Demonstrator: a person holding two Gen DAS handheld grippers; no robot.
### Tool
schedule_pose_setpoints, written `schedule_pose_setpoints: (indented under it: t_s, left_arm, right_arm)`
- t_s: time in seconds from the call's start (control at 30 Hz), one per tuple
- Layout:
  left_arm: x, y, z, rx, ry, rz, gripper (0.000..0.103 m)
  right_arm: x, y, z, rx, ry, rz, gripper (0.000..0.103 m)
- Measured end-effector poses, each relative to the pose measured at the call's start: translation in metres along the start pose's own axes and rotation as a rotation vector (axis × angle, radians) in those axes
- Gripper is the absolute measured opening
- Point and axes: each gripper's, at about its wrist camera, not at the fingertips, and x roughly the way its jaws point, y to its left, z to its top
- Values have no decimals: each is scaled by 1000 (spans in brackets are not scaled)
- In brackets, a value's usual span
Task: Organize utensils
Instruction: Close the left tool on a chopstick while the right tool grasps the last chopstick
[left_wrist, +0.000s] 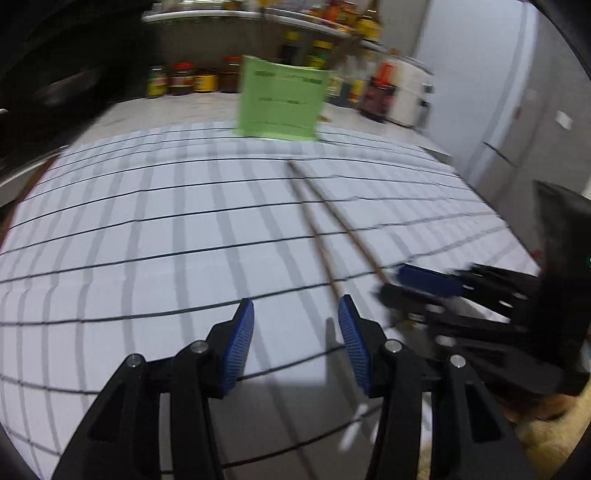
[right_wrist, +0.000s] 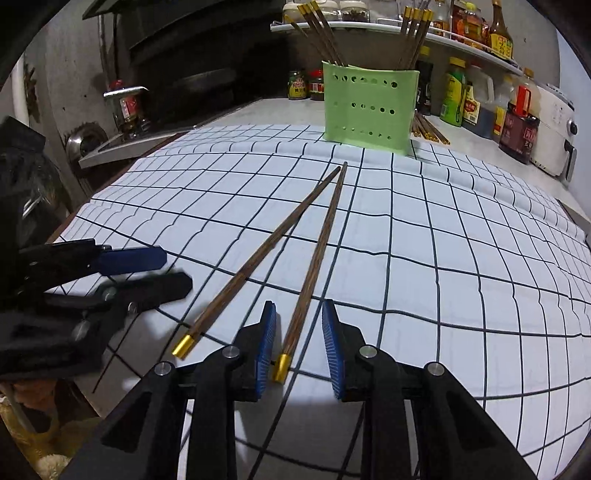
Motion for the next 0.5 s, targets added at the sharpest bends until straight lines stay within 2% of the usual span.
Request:
schedule_pose_setpoints:
  t_s: [0.1,0.2,0.3,0.33,0.37,0.5]
  left_arm:
    - [9,-16,3,75,12,-9,45]
    - [21,-28,3,127,47,25,35]
    - [23,-34,3,164,36,74,17]
    - [24,-34,3,170,34,76,9]
    - [24,-33,3,173,31,81,8]
    - [26,-26,8,150,15,147,7]
  right_arm:
    - [1,-4,1,-1,3,8,25]
    - [1,-6,1,-9,2,8,25]
    - [1,-8,1,-13,-3,5,23]
    - [1,-9,1,-17,-7,-2,17]
    - [1,-9,1,-22,-11,-11,11]
    - [1,-19,1,-5,-20,-52,8]
